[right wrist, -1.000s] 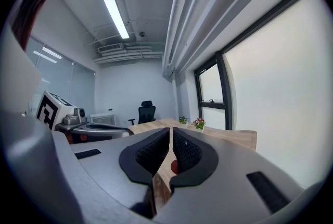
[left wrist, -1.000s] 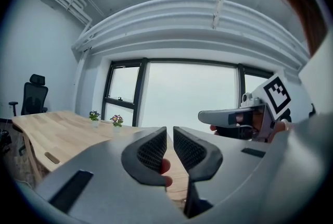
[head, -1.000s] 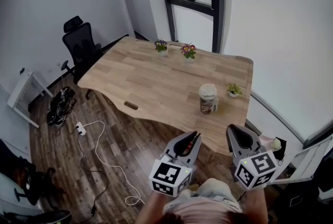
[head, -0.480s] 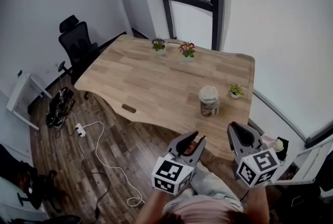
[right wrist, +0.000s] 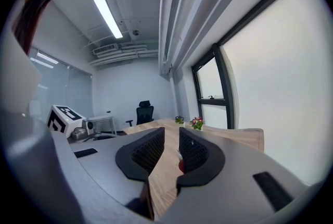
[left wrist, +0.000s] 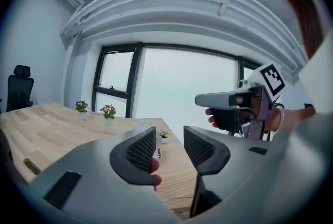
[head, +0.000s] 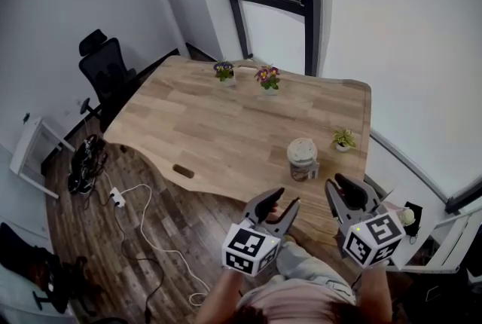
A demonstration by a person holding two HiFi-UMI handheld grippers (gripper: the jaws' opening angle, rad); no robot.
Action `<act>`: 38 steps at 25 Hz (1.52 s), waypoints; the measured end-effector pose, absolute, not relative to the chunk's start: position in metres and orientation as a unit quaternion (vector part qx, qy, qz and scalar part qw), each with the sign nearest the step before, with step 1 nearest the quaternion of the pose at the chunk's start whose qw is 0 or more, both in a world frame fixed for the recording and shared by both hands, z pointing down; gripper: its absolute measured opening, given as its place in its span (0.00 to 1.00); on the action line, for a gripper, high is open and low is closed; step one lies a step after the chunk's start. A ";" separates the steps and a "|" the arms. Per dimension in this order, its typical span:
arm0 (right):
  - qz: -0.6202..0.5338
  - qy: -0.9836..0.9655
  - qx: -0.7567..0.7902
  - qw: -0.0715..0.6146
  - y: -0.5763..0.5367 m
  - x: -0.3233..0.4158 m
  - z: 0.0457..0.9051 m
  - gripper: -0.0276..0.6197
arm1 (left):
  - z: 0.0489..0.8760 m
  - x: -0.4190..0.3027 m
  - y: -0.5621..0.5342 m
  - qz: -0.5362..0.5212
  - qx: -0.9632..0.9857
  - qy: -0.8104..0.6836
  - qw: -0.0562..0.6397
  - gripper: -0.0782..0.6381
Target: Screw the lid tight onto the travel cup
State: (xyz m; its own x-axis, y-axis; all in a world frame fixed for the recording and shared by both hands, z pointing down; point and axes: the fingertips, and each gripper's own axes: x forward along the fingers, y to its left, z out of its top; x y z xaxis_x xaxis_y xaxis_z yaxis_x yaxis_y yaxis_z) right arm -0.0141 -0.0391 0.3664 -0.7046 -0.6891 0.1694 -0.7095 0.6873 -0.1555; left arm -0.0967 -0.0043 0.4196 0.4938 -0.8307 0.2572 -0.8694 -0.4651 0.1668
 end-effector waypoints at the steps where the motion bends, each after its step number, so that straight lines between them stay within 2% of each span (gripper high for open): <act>1: 0.106 -0.918 0.379 0.052 -0.044 -0.016 0.368 0.14 | 0.422 -0.098 -0.010 0.070 0.854 -0.497 0.140 0.34; 12: 0.100 -0.932 0.334 0.096 -0.088 -0.039 0.394 0.21 | 0.458 -0.103 -0.056 0.085 0.859 -0.486 0.137 0.43; 25: 0.086 -0.941 0.287 0.154 -0.126 -0.056 0.431 0.40 | 0.518 -0.110 -0.100 0.125 0.859 -0.472 0.156 0.49; 38: 0.087 -0.946 0.228 0.213 -0.144 -0.071 0.479 0.50 | 0.566 -0.102 -0.127 0.169 0.871 -0.432 0.162 0.54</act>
